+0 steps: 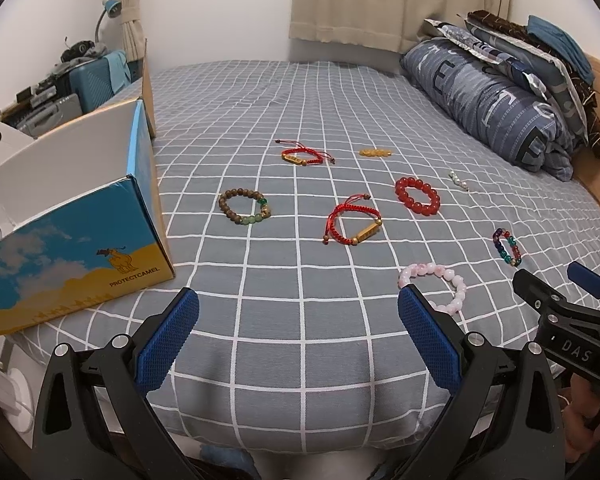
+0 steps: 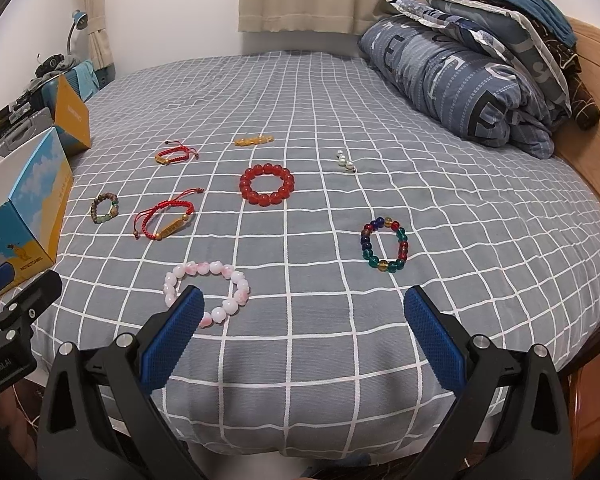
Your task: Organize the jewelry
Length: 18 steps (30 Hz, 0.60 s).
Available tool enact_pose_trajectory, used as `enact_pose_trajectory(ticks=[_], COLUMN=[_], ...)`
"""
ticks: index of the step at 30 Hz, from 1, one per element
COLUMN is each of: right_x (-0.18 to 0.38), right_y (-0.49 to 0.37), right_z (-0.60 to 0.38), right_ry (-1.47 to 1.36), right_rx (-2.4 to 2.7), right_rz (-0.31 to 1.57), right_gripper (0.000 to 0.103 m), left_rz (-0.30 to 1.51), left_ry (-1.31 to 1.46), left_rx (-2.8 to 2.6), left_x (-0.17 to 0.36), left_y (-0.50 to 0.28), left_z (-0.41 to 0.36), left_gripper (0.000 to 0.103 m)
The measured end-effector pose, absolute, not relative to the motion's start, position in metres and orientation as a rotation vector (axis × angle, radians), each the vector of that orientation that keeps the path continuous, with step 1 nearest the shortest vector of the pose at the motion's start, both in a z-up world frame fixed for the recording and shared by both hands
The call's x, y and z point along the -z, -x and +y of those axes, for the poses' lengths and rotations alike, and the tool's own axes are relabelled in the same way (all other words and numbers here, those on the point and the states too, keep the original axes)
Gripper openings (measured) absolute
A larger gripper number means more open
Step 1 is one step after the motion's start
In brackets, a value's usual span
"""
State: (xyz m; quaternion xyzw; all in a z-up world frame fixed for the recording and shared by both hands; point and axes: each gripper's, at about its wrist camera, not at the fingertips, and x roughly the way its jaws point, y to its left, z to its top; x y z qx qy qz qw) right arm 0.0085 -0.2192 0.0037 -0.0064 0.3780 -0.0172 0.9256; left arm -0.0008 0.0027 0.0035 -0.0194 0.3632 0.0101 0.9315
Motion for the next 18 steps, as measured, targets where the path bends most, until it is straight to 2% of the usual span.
enact_pose_trajectory(ticks=[18], right_x=[-0.0051], right_y=[-0.0077], right_z=[-0.2154], right_ry=[0.008], right_rx=[0.026], right_rz=[0.764], right_gripper=[0.096], left_rz=[0.737], left_ry=[0.026], left_rx=[-0.032], left_x=[-0.0039], left_y=[0.0031], left_z=[0.0016], left_gripper=[0.097])
